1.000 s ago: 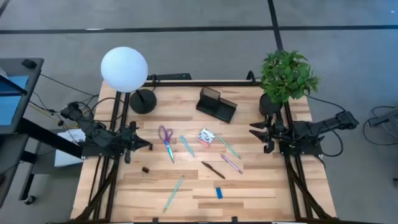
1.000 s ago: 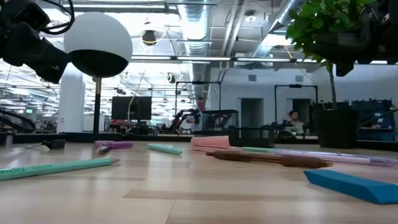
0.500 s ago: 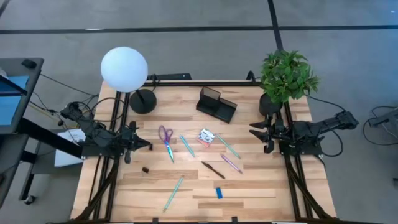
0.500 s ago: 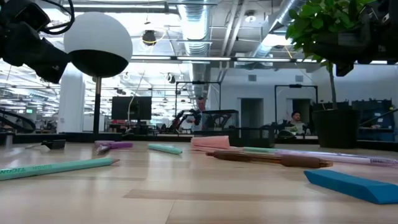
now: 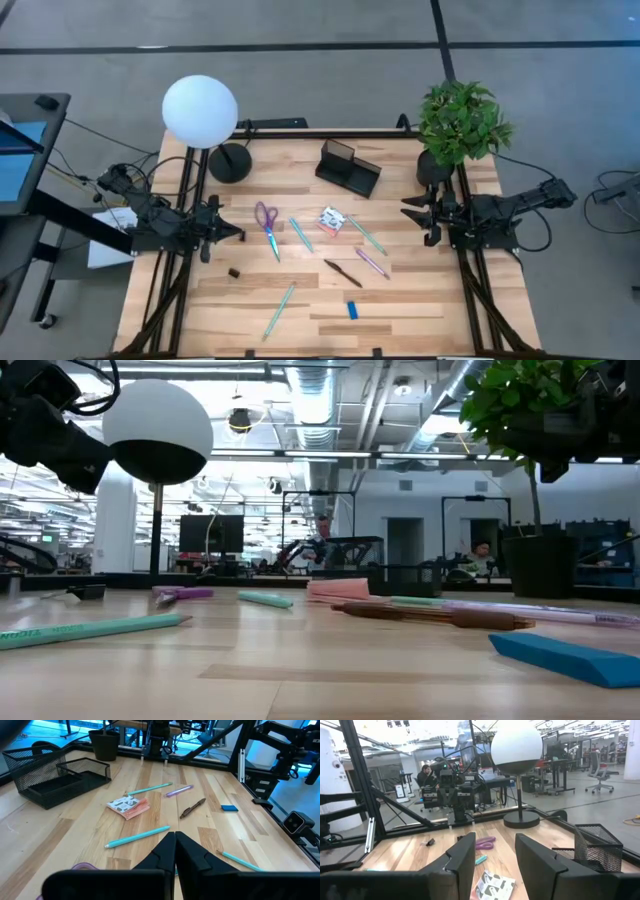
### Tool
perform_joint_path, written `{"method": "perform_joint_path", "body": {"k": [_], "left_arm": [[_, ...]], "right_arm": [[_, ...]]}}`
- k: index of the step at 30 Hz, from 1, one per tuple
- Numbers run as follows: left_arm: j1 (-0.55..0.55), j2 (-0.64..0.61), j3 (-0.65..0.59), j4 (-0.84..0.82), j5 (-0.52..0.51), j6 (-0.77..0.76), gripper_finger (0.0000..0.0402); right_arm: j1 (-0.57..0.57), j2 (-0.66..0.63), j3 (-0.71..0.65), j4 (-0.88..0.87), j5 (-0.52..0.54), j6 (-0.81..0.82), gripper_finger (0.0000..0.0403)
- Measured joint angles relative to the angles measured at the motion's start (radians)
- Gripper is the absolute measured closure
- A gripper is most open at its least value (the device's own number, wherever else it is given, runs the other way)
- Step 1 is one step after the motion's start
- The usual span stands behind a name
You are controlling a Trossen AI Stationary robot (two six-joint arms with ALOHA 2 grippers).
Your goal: Pick and place office supplies into organizer
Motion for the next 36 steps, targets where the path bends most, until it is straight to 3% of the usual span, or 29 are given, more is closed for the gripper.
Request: {"method": "perform_joint_path", "body": {"k": [24,36], "left_arm": [[0.000,0.000,0.000,0.010,-0.006,-0.002,0.0401],[0.000,0.000,0.000,0.002,0.036,-0.155,0.0401]], "right_arm": [[0.000,0.000,0.000,0.000,0.000,0.000,0.0270],[0.000,0.000,0.000,0.000,0.000,0.000,0.0269]]}}
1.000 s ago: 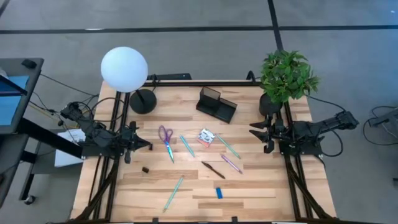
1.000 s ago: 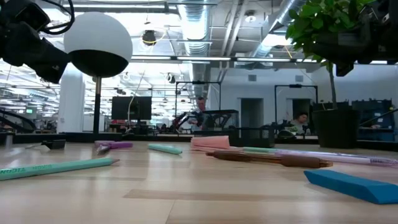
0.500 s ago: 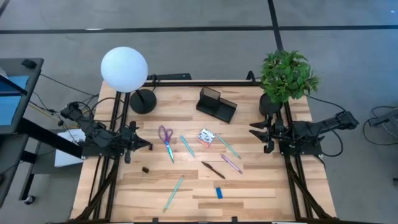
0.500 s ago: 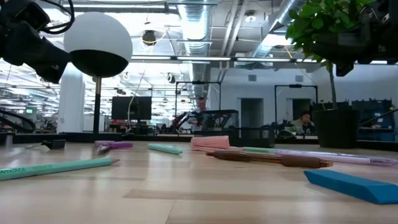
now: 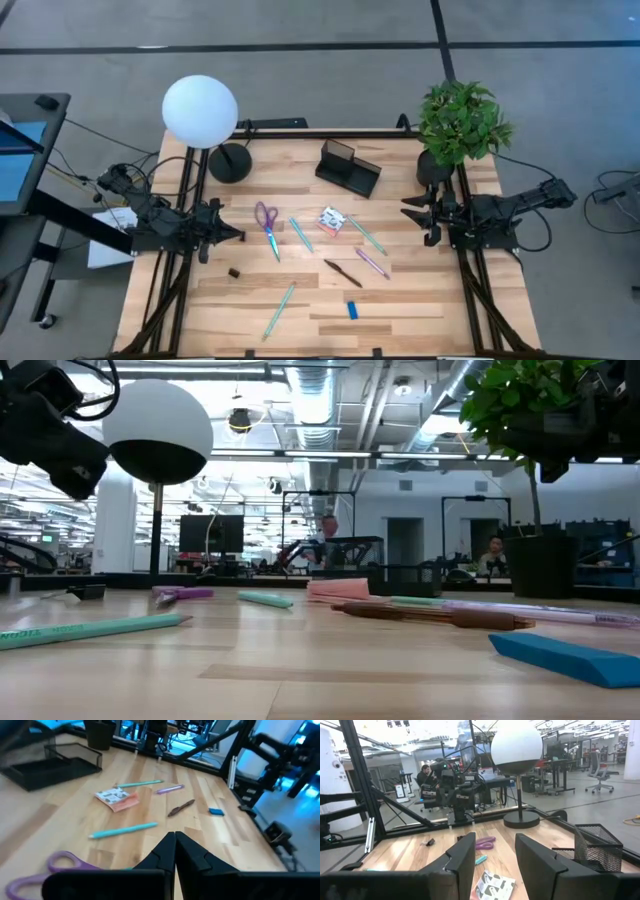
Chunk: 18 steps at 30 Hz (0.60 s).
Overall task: Pick and place office supplies into organizer
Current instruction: Put the light blue pencil into the black desk organizer
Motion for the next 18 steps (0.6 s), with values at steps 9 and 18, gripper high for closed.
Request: {"method": "perform_joint_path", "body": {"k": [9,18], "left_arm": [[0.000,0.000,0.000,-0.002,0.054,-0.166,0.0401],[0.000,0.000,0.000,-0.003,0.045,-0.212,0.0401]], "right_arm": [[0.000,0.000,0.000,0.000,0.000,0.000,0.0270],[-0.006,0.000,0.000,0.000,0.000,0.000,0.0270]]}}
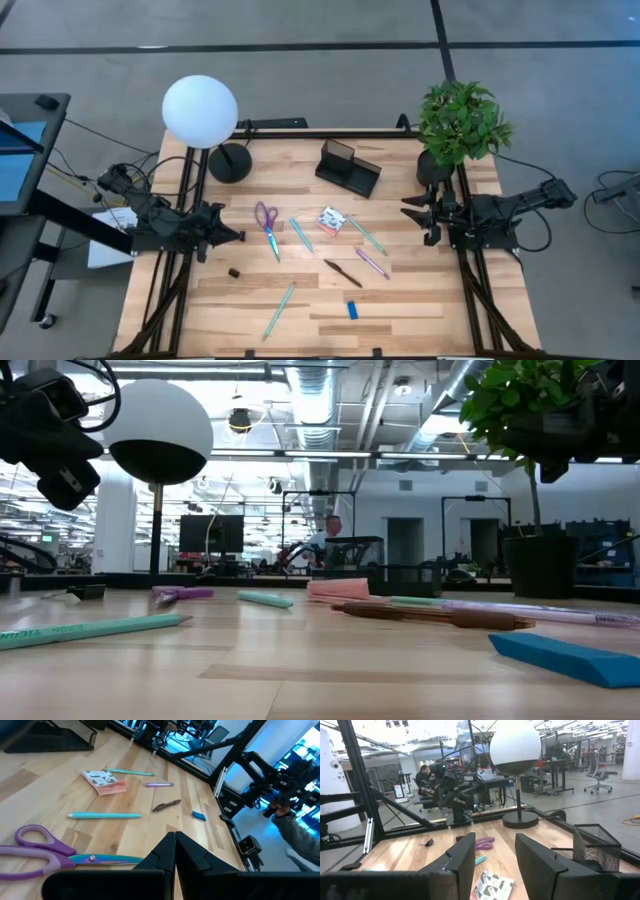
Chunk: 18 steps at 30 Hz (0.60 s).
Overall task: Pick and place office supplies into organizer
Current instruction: Put the light blue pencil into the black desk organizer
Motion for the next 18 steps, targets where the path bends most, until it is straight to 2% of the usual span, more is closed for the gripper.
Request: {"method": "perform_joint_path", "body": {"k": [4,11,16,18], "left_arm": [[0.000,0.000,0.000,0.000,-0.018,-0.024,0.0401],[0.000,0.000,0.000,0.001,-0.121,-0.025,0.0401],[0.000,0.000,0.000,0.000,-0.187,-0.036,0.0401],[0.000,0.000,0.000,0.000,-0.209,-0.046,0.0401]], "right_arm": [[0.001,0.000,0.000,0.000,0.000,0.000,0.0268],[-0.001,0.001,0.000,0.019,0.005,-0.021,0.0270],[-0.001,0.000,0.000,0.044,0.090,-0.058,0.0269],[-0.001,0.001,0.000,0.029,0.079,-0.040,0.0269]]}}
